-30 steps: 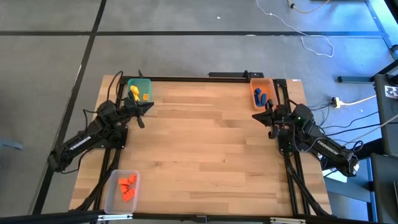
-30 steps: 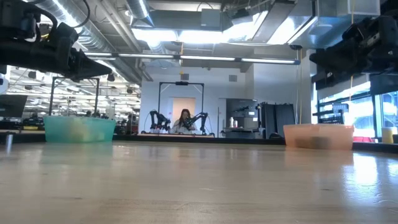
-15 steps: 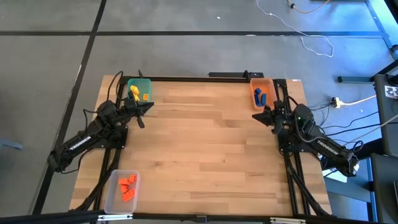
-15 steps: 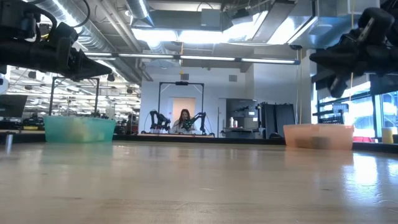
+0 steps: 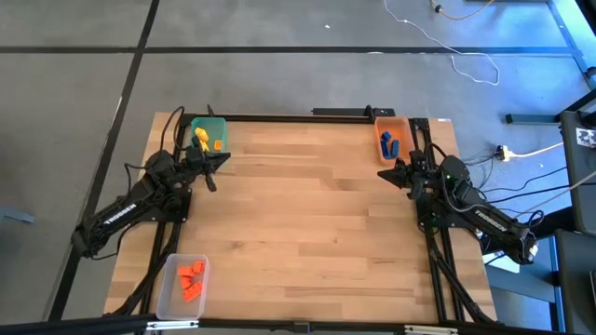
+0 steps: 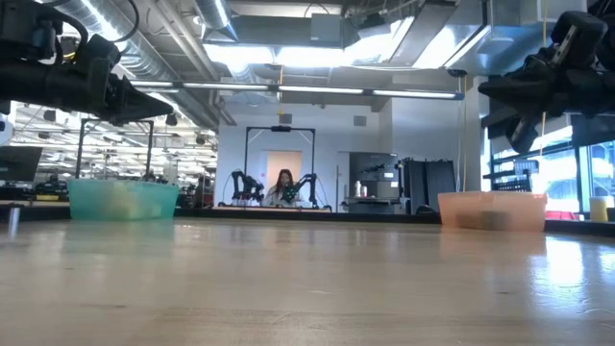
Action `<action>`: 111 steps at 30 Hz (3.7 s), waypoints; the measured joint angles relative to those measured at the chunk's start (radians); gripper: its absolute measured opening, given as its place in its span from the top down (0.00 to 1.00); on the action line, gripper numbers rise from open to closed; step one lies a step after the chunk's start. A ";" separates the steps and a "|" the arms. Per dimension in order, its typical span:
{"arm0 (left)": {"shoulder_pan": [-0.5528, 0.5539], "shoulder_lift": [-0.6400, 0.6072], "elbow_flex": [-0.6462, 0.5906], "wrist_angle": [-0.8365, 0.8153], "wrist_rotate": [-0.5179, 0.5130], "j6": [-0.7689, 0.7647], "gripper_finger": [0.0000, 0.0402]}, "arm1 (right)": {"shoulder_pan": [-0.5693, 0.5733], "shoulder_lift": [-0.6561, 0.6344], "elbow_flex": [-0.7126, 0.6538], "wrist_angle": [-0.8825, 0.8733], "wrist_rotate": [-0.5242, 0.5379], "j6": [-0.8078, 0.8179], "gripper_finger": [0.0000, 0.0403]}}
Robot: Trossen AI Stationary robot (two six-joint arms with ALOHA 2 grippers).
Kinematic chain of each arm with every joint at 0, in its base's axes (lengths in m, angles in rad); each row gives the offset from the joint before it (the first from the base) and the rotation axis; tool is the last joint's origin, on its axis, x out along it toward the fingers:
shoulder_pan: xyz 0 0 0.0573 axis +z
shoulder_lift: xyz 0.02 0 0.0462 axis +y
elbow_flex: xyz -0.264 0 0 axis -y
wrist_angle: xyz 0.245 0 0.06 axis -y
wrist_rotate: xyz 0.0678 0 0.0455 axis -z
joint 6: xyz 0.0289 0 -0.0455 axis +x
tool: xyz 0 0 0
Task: Sort & place blocks by color
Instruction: Return to Home Position
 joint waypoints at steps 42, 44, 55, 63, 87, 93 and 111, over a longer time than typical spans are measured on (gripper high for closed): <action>0.000 0.000 0.000 0.000 0.000 0.000 1.00 | 0.128 0.000 0.000 -0.001 0.000 -0.003 1.00; 0.000 0.000 0.000 0.000 0.000 0.000 1.00 | 0.128 0.000 0.000 -0.001 0.000 -0.003 1.00; 0.000 0.000 0.000 0.000 0.000 0.000 1.00 | 0.128 0.000 0.000 -0.001 0.000 -0.003 1.00; 0.000 0.000 0.000 0.000 0.000 0.000 1.00 | 0.128 0.000 0.000 -0.001 0.000 -0.003 1.00; 0.000 0.000 0.000 0.000 0.000 0.000 1.00 | 0.128 0.000 0.000 -0.001 0.000 -0.003 1.00; 0.000 0.000 0.000 0.000 0.000 0.000 1.00 | 0.128 0.000 0.000 -0.001 0.000 -0.003 1.00; 0.000 0.000 0.000 0.000 0.000 0.000 1.00 | 0.128 0.000 0.000 -0.001 0.000 -0.003 1.00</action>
